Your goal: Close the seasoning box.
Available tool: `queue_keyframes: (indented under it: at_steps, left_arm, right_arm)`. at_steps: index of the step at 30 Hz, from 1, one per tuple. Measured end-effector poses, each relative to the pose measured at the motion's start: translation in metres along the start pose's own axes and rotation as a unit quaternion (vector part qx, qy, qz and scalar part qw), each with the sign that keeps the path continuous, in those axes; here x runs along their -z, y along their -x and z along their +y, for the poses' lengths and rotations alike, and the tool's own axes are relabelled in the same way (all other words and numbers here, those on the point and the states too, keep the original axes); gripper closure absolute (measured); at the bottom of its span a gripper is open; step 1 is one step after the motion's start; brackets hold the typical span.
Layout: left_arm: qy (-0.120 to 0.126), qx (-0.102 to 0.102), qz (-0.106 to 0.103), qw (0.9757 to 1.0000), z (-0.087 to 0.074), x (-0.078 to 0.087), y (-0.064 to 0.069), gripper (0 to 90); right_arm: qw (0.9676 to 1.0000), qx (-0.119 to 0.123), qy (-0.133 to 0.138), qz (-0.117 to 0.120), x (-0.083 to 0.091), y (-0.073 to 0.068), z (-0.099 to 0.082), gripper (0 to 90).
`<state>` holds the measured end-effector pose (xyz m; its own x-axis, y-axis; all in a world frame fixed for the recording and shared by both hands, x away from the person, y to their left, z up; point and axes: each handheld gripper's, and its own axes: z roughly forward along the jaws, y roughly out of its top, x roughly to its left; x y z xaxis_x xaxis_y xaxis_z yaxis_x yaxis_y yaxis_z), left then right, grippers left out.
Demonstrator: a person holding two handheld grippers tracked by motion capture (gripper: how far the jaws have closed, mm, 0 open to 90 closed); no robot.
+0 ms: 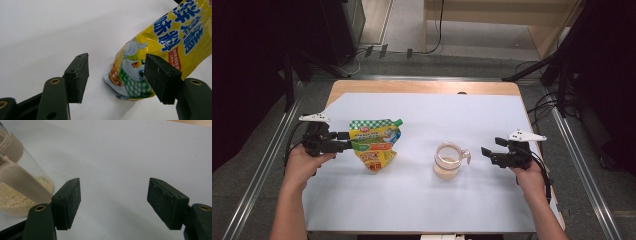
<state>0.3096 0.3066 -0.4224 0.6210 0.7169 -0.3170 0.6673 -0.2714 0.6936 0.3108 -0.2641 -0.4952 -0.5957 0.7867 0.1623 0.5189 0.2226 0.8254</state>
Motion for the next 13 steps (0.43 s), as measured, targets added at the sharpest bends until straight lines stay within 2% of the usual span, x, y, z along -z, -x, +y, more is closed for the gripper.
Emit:
queue_keyframes:
  at_steps: [7, 13]
  left_arm:
    - [-0.010, 0.000, 0.001, 1.0000, -0.0012, -0.0037, -0.0010, 37.1]
    - [-0.012, 0.007, 0.010, 0.9999, -0.0030, -0.0056, -0.0033, 37.3]
  right_arm:
    - [1.0000, 0.006, -0.005, 0.000, -0.0004, -0.0019, -0.0003, 28.1]
    - [1.0000, 0.005, -0.007, -0.004, -0.0012, -0.0004, -0.0008, 27.8]
